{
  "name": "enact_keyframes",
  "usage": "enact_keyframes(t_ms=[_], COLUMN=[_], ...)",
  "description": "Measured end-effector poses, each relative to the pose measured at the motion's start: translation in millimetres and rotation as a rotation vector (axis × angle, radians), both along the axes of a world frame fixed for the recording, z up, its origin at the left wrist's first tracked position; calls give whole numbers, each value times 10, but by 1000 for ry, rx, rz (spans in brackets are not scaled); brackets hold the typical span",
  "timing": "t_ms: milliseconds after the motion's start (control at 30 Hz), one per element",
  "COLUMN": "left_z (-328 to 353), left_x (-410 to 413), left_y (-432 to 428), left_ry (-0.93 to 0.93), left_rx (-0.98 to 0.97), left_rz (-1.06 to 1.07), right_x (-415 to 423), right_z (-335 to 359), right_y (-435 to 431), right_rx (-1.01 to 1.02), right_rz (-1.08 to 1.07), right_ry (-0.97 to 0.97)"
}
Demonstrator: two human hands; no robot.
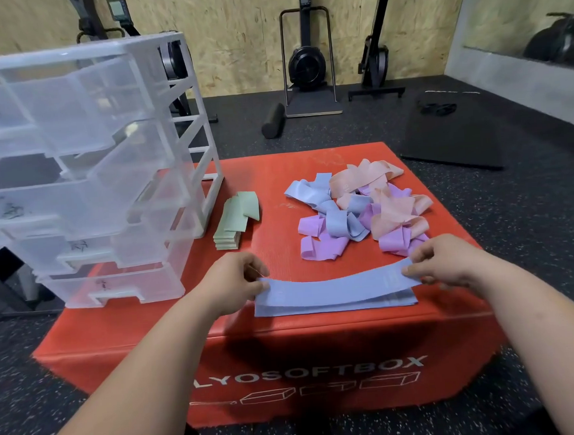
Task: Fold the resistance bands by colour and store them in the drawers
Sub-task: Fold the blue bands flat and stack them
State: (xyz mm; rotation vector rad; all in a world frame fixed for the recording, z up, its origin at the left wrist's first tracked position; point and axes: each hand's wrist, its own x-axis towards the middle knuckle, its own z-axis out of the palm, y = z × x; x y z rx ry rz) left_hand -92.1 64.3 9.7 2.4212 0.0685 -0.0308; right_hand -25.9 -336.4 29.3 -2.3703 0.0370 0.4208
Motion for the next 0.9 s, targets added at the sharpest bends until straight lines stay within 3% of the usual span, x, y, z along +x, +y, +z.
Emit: enact_keyframes(t_ms=[133, 267, 400, 667, 900], left_z=[-15, -38, -59, -73, -81], left_x=[-72, -104, -105, -108, -73], left_y=[-46, -90, -74, -16, -18], left_ry=[-10, -34, -54, 22, -9], left_rx=[153, 201, 221, 386, 407], left_rz=[-38, -72, -83, -309, -322], right_x=[-30, -64, -52, -128, -20], right_z=[-81, -108, -125, -126, -143], right_y=[52, 94, 58, 90, 90], right_rx=[-165, -417, -545, -472, -516], right_rz=[32, 91, 141, 508, 492], right_ry=[-60, -110, -118, -193, -188])
